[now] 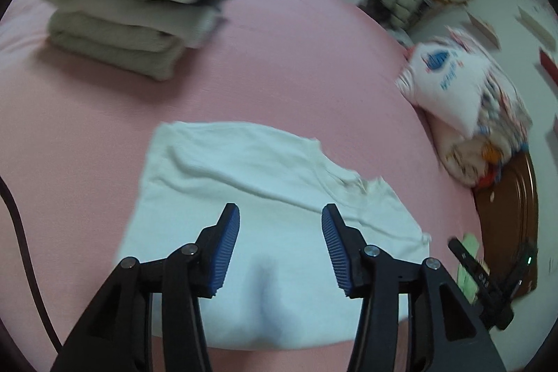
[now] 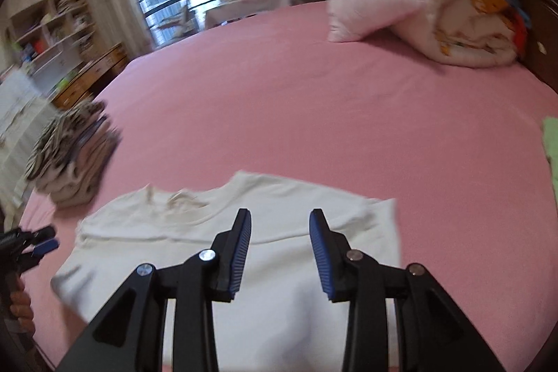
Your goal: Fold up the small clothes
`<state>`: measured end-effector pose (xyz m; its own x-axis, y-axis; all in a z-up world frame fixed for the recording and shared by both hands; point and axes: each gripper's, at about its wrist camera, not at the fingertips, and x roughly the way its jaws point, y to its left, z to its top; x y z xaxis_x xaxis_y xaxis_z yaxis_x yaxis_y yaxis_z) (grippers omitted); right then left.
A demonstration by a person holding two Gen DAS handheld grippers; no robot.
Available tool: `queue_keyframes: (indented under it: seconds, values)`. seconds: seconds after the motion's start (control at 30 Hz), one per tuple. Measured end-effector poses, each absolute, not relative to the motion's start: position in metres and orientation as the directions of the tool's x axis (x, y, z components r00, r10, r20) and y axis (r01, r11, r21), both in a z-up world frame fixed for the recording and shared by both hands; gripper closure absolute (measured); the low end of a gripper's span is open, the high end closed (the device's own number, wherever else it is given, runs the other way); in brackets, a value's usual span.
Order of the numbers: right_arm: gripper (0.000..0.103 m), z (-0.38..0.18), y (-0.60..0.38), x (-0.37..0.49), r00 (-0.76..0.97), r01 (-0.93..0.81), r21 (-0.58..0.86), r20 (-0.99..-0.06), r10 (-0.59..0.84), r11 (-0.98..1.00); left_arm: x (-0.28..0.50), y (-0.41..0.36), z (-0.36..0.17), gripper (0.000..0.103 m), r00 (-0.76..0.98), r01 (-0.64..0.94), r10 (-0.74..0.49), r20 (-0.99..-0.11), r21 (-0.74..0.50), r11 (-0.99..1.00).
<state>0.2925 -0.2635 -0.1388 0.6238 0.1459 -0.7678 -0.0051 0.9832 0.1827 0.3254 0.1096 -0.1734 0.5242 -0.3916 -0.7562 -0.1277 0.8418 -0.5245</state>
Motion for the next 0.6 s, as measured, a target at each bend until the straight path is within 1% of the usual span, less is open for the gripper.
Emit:
queue_keyframes:
  seconds: [0.07, 0.13, 0.27, 0.37, 0.47, 0.53, 0.6]
  values:
    - [0.070, -0.147, -0.240, 0.296, 0.596, -0.057, 0.195, -0.780, 0.190, 0.979, 0.329, 0.086, -0.180, 0.053, 0.495, -0.085, -0.408, -0.767, -0.510, 0.856]
    - [0.078, -0.158, -0.216, 0.301, 0.565, -0.104, 0.203, -0.793, 0.226, 0.974, 0.332, 0.069, -0.190, 0.053, 0.466, -0.054, -0.430, -0.773, -0.511, 0.858]
    - [0.084, -0.191, -0.173, 0.314, 0.491, -0.154, 0.232, -0.825, 0.278, 0.961, 0.345, 0.046, -0.221, 0.053, 0.429, -0.056, -0.419, -0.800, -0.486, 0.872]
    - [0.087, -0.214, -0.154, 0.322, 0.453, -0.159, 0.226, -0.848, 0.275, 0.961, 0.350, 0.043, -0.239, 0.053, 0.418, -0.077, -0.382, -0.824, -0.451, 0.889]
    - [0.088, -0.232, -0.151, 0.326, 0.447, -0.152, 0.195, -0.860, 0.244, 0.969, 0.348, 0.050, -0.245, 0.053, 0.444, -0.064, -0.377, -0.813, -0.449, 0.891]
    - [0.094, -0.236, -0.158, 0.329, 0.448, -0.138, 0.207, -0.859, 0.247, 0.969, 0.347, 0.056, -0.249, 0.053, 0.449, -0.048, -0.395, -0.801, -0.464, 0.885]
    - [0.097, -0.237, -0.167, 0.331, 0.459, -0.122, 0.197, -0.858, 0.232, 0.973, 0.345, 0.063, -0.252, 0.053, 0.450, -0.013, -0.424, -0.786, -0.481, 0.877]
